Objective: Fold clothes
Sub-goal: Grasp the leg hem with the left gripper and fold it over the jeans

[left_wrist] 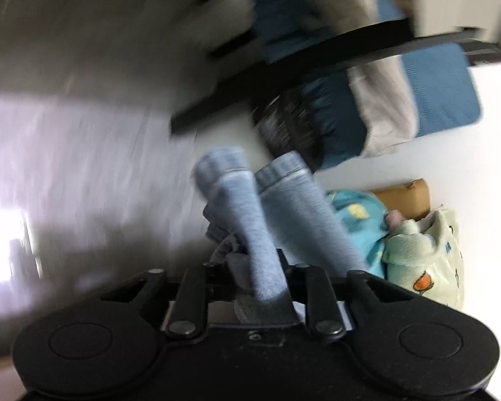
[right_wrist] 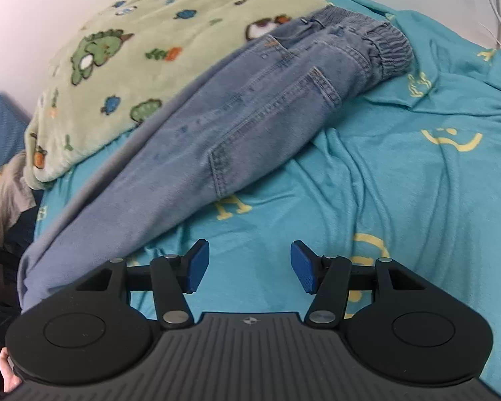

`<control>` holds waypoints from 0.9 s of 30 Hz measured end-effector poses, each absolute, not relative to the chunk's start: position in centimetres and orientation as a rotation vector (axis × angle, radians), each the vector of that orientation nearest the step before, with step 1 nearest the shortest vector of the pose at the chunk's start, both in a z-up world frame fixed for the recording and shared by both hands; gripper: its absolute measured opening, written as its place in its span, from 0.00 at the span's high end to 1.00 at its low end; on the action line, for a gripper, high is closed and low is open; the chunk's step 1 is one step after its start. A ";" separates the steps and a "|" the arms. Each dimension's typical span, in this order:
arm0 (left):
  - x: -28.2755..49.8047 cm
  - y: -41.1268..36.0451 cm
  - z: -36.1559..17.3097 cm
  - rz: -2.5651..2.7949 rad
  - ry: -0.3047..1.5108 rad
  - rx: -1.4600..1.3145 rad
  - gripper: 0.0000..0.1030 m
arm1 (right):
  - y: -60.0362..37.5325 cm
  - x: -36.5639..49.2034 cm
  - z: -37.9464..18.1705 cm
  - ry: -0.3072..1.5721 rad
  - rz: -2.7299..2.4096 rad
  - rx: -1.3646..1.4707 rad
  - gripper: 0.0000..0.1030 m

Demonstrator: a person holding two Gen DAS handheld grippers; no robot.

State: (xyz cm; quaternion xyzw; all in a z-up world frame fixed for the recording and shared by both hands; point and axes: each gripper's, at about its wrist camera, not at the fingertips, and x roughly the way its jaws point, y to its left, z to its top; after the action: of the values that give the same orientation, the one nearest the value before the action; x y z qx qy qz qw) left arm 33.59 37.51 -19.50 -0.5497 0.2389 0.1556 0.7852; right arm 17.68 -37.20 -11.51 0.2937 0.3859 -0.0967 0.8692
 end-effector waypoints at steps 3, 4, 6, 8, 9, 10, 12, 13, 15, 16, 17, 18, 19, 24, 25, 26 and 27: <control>34.1 35.6 -13.6 0.323 0.467 -1.004 0.89 | -37.5 17.6 -11.3 0.791 -0.183 0.641 0.44; 34.3 34.8 -11.5 0.314 0.455 -0.948 0.89 | -37.6 17.6 -11.3 0.787 -0.175 0.656 0.44; 34.8 32.4 -7.4 0.289 0.435 -0.837 0.89 | -38.0 17.7 -11.0 0.774 -0.164 0.691 0.44; 35.1 29.7 -3.9 0.264 0.416 -0.746 0.90 | -38.6 17.5 -10.7 0.753 -0.162 0.722 0.44; 35.3 28.3 -2.3 0.250 0.405 -0.715 0.90 | -38.8 17.4 -10.4 0.744 -0.163 0.734 0.44; 35.4 26.6 -0.7 0.236 0.393 -0.685 0.90 | -39.1 17.3 -10.2 0.733 -0.162 0.752 0.44; 35.7 22.6 2.0 0.203 0.370 -0.611 0.90 | -39.7 17.0 -9.9 0.717 -0.162 0.783 0.44; 35.9 20.4 3.2 0.182 0.360 -0.569 0.90 | -39.9 16.9 -9.7 0.711 -0.162 0.786 0.44; 35.9 16.8 5.1 0.144 0.349 -0.517 0.90 | -40.3 16.6 -9.4 0.700 -0.163 0.791 0.44; 36.0 14.8 5.7 0.121 0.351 -0.501 0.90 | -40.5 16.5 -9.2 0.690 -0.162 0.790 0.44; 36.0 12.9 6.0 0.101 0.352 -0.481 0.90 | -40.7 16.5 -9.1 0.682 -0.159 0.786 0.44; 35.9 11.1 6.3 0.082 0.354 -0.461 0.90 | -40.9 16.5 -9.0 0.677 -0.159 0.783 0.44; 35.9 9.0 6.5 0.065 0.357 -0.430 0.90 | -41.1 16.5 -8.8 0.672 -0.159 0.781 0.44; 35.7 0.8 4.6 0.005 0.380 -0.338 0.90 | -42.4 16.0 -8.5 0.641 -0.134 0.803 0.44; 35.6 -0.8 3.7 -0.006 0.391 -0.324 0.90 | -42.6 16.0 -8.4 0.639 -0.126 0.804 0.44; 35.4 -1.8 2.6 -0.015 0.406 -0.314 0.90 | -42.7 16.0 -8.4 0.636 -0.124 0.802 0.44; 35.2 -2.9 1.5 -0.024 0.426 -0.303 0.90 | -42.9 15.9 -8.4 0.632 -0.121 0.800 0.44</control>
State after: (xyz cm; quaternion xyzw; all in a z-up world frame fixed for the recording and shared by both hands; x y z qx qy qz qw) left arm 35.24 -2.95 1.54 -0.1499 0.2104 -0.0117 0.9660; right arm 15.92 -42.85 -8.38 0.3826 0.3025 -0.0580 0.8711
